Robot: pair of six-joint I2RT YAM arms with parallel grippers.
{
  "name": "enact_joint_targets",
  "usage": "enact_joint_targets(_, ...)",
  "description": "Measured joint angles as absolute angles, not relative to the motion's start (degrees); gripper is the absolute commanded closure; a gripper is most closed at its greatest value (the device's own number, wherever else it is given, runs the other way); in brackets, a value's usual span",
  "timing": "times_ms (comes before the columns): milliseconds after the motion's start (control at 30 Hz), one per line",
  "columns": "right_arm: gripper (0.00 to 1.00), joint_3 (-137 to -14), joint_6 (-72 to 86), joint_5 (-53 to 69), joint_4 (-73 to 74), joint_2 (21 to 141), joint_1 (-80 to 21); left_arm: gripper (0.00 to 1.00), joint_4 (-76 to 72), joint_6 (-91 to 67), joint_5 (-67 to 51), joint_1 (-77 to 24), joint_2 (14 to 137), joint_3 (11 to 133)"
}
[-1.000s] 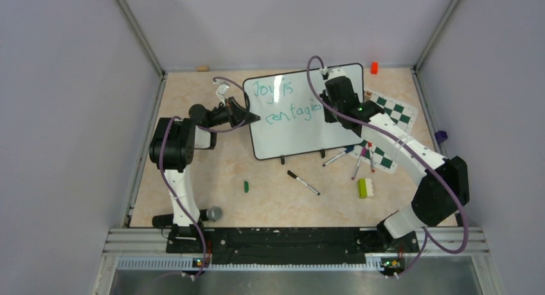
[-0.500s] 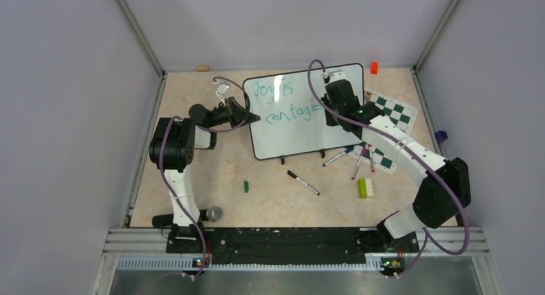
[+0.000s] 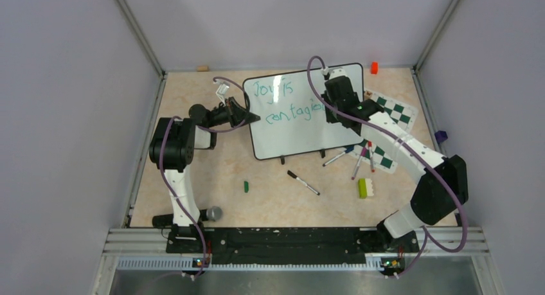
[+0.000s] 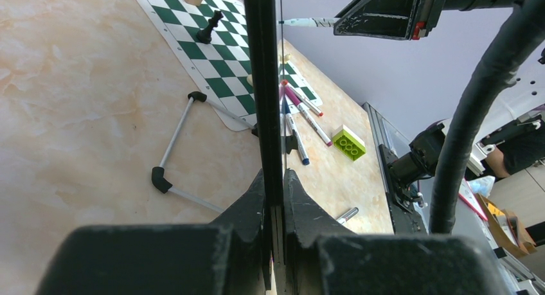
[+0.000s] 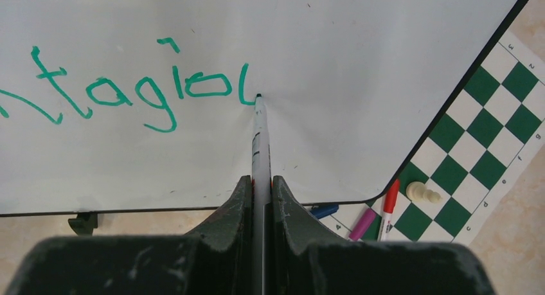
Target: Write a sentence on the whiteboard
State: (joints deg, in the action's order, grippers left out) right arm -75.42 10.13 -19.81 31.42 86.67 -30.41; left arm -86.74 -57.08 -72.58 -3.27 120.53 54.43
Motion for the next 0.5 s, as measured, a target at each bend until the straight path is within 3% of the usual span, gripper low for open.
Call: enact_joint_targets(500, 1.0, -77.17, 10.04, -19.9, 32.29, 87.48, -29.98, 1.0, -86.72, -57.1, -72.6, -3.27, 120.53, 54.43)
